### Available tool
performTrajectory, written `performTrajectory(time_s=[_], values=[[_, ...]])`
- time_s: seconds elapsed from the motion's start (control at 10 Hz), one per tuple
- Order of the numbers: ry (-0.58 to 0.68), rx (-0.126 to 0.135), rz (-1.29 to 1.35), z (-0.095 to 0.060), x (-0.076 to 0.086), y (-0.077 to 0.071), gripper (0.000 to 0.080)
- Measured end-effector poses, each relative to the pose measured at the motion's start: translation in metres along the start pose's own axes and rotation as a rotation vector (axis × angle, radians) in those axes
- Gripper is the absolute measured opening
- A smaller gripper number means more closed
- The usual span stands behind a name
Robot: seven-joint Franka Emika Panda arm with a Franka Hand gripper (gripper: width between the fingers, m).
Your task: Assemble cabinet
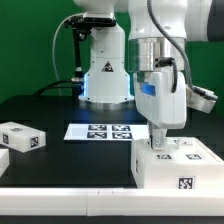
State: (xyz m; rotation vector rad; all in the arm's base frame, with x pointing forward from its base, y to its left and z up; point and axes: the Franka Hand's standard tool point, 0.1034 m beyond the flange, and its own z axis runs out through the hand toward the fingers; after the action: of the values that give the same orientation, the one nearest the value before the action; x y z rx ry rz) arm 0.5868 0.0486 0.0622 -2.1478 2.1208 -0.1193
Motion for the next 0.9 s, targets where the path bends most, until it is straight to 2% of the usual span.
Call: performTrajectory(time_s=[0.2,0.4,0.5,0.6,0.7,0.8,0.9], values=[[0.001,-0.012,-0.003,0.001,0.000,-0.001,0.0065],[0.002,-0.011,-0.003,0.001,0.000,-0.001,0.0065],[0.001,-0.009,-0.002,0.000,0.001,-0.002,0.0134],[-0.002,0.001,0.003,-0.005,0.003,-0.006,0.0311],[-0.008,0.012,0.007,-0.012,0.002,-0.009,0.0311],[-0.020,0.019,0.010,-0.019,-0.001,-0.009,0.0485],[-0.035,0.014,0.017,-0.025,-0.009,-0.001,0.0669]])
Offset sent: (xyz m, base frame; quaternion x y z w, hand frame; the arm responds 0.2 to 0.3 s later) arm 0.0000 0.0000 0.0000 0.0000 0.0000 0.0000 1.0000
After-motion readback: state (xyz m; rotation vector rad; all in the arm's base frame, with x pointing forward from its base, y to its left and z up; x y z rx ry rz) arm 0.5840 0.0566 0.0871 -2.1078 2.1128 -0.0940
